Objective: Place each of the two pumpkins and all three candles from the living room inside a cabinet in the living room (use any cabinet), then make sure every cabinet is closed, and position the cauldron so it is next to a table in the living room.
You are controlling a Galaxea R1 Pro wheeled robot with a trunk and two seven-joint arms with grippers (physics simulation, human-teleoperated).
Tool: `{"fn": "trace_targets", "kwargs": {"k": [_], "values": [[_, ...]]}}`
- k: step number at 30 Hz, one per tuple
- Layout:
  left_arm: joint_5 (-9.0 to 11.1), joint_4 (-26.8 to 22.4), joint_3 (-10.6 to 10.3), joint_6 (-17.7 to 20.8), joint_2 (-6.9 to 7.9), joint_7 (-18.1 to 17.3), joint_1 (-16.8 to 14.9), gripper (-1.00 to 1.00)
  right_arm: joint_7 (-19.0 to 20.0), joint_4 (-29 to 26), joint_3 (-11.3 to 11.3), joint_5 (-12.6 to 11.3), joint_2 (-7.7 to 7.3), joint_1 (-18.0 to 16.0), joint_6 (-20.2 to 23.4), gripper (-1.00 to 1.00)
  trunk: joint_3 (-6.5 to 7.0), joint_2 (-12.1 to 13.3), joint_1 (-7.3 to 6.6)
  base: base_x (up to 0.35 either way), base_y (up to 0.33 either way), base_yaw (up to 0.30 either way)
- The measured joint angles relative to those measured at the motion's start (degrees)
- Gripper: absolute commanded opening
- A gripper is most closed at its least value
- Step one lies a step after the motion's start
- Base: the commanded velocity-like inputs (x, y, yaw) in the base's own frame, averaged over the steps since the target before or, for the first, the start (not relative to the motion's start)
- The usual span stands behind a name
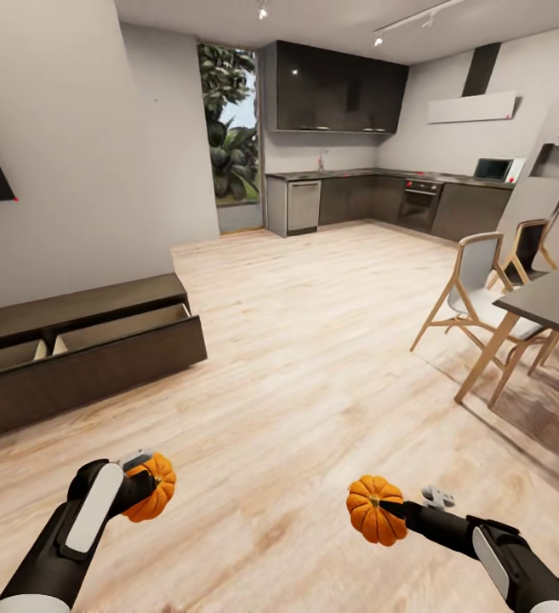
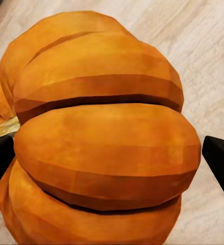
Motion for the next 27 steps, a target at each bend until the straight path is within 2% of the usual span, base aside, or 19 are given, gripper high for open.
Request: {"fn": "trace_targets", "kwargs": {"k": [4, 9, 16, 27], "values": [[-0.22, -1.93, -0.58, -0.1, -0.11, 0.08, 0.06, -1.0, -1.84, -0.01, 0.08, -0.17, 0.88, -0.07, 0.18, -1.0, 0.0, 0.0, 0.0, 0.0, 0.0, 0.291], [-0.37, -3.12, -2.71, 0.04, 0.16, -0.12, 0.09, -1.0, -2.05, -0.05, 0.12, -0.15, 1.1, -0.09, 0.05, -1.0, 0.0, 0.0, -0.02, 0.095, 0.063, 0.23], [0.08, -3.19, -2.85, 0.04, 0.43, -0.22, 0.09, -1.0, -2.03, -2.94, 0.21, -0.17, 1.11, -0.09, 0.12, -1.0, 0.0, 0.0, -0.03, 0.256, 0.18, 0.07], [0.08, -3.2, -2.91, 0.11, 0.48, -0.25, 0.11, -1.0, -2.13, -3.85, 0.38, 0.06, 1.11, -0.05, 0.51, -1.0, 0.0, 0.0, -0.03, 0.284, 0.189, 0.269]]}}
